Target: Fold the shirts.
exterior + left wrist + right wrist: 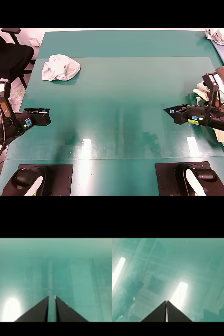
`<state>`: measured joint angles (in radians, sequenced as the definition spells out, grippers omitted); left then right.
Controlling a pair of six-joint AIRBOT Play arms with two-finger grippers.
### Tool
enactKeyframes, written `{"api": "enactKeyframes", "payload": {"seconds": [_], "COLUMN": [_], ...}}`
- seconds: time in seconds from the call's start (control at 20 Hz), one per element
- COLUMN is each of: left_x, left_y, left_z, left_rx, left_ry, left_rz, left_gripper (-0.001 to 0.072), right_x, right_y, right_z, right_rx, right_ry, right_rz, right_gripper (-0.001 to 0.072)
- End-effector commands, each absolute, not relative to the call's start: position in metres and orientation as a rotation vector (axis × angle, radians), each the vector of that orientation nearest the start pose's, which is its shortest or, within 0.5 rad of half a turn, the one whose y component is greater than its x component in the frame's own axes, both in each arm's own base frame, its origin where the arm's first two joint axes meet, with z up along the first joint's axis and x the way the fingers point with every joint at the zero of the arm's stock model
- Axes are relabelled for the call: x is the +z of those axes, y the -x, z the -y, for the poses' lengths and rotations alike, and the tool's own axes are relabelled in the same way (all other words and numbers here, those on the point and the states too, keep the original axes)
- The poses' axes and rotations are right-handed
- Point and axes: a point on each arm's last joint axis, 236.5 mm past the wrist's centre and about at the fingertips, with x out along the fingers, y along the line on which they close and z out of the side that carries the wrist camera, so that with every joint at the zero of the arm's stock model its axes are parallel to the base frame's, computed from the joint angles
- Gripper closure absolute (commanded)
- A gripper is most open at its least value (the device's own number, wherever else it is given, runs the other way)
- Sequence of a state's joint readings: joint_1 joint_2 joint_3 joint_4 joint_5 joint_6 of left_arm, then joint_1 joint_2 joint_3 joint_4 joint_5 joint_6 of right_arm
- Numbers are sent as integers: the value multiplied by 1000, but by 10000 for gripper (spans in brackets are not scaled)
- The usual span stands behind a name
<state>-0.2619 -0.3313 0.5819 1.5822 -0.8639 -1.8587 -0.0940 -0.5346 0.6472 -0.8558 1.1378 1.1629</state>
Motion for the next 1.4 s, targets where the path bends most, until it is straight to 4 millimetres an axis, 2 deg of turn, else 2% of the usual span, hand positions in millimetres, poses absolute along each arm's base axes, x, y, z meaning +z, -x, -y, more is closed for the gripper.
{"api": "enactKeyframes", "payload": {"seconds": [0.0, 0.6, 0.85, 1.0, 1.1, 1.15, 1.25, 1.35], "left_x": [114, 114, 132, 138, 147, 146, 142, 154], "left_y": [-262, -262, -273, -272, -279, -282, -290, -310], "left_z": [68, 68, 73, 86, 87, 86, 77, 70], "left_rx": [-158, -158, -179, -219, -202, -188, -143, -116], "left_ry": [187, 187, 211, 292, 385, 412, 342, 253], "left_rz": [-638, -638, -548, -543, -507, -512, -544, -545], "left_gripper": [584, 585, 585, 585, 587, 689, 683, 682], "right_x": [96, 96, 93, 94, 96, 98, 101, 107], "right_y": [-250, -249, -245, -246, -250, -254, -260, -270], "right_z": [-119, -119, -121, -120, -119, -117, -115, -110], "right_rx": [540, 542, 553, 549, 538, 529, 513, 484], "right_ry": [-275, -275, -272, -273, -274, -275, -277, -279], "right_rz": [-860, -863, -882, -876, -858, -843, -817, -771], "right_gripper": [693, 694, 694, 694, 694, 693, 694, 693]}}
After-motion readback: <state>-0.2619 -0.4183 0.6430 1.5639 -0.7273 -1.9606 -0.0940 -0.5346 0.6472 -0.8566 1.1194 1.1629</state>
